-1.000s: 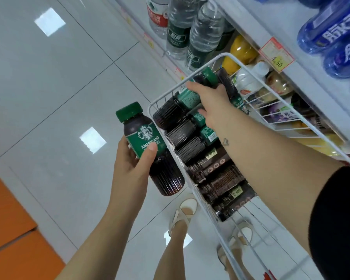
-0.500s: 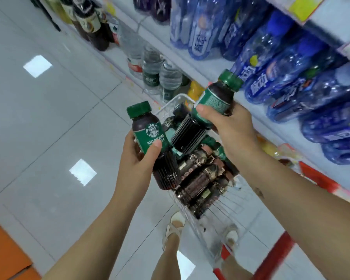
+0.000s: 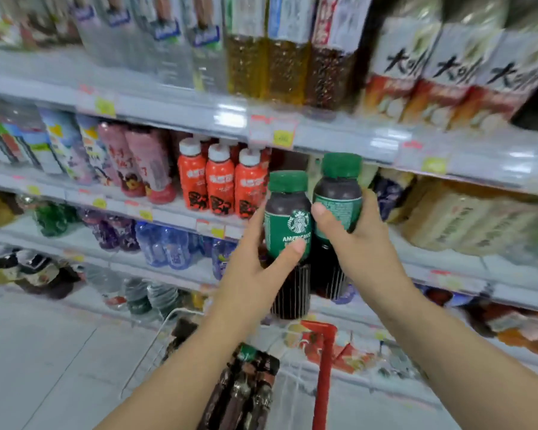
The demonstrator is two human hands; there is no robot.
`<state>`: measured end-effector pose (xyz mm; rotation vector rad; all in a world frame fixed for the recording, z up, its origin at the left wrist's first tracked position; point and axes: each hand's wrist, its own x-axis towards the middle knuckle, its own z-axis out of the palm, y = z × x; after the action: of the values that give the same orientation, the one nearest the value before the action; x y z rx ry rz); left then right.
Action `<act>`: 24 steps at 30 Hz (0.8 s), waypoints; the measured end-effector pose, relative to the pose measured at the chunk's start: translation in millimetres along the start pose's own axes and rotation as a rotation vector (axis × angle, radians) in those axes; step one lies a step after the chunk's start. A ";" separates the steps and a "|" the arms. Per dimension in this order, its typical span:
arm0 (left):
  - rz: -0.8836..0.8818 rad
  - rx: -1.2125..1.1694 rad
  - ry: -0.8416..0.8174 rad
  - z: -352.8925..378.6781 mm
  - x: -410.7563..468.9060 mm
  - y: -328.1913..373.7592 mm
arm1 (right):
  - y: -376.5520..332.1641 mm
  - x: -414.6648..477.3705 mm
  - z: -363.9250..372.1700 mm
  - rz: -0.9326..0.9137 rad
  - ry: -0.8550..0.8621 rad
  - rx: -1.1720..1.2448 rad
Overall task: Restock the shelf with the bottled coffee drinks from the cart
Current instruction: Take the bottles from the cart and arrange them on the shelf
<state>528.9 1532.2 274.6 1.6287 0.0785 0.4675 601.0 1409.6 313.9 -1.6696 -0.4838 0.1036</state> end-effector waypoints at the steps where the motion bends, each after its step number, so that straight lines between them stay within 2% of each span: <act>1: 0.034 -0.009 -0.038 11.7 7.1 13.6 | -12.8 -2.1 -17.8 0.009 -0.001 0.014; 4: 0.123 -0.026 -0.130 48.7 25.1 52.9 | -47.0 -8.6 -71.9 -0.001 -0.006 0.064; 8: 0.215 -0.064 -0.201 98.0 46.2 92.9 | -83.4 -15.1 -135.2 -0.089 -0.002 -0.003; 13: 0.286 -0.115 -0.274 162.7 69.8 130.5 | -96.8 -7.3 -204.4 -0.251 0.212 -0.095; 19: 0.350 -0.072 -0.184 242.3 95.7 143.6 | -92.2 23.5 -289.0 -0.464 0.416 -0.214; 24: 0.435 0.013 -0.054 280.5 115.0 141.6 | -74.5 63.8 -344.6 -0.473 0.436 -0.233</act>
<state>698.6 1288.8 429.4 1.6716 -0.3203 0.7539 757.2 1120.2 456.0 -1.6951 -0.5563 -0.6729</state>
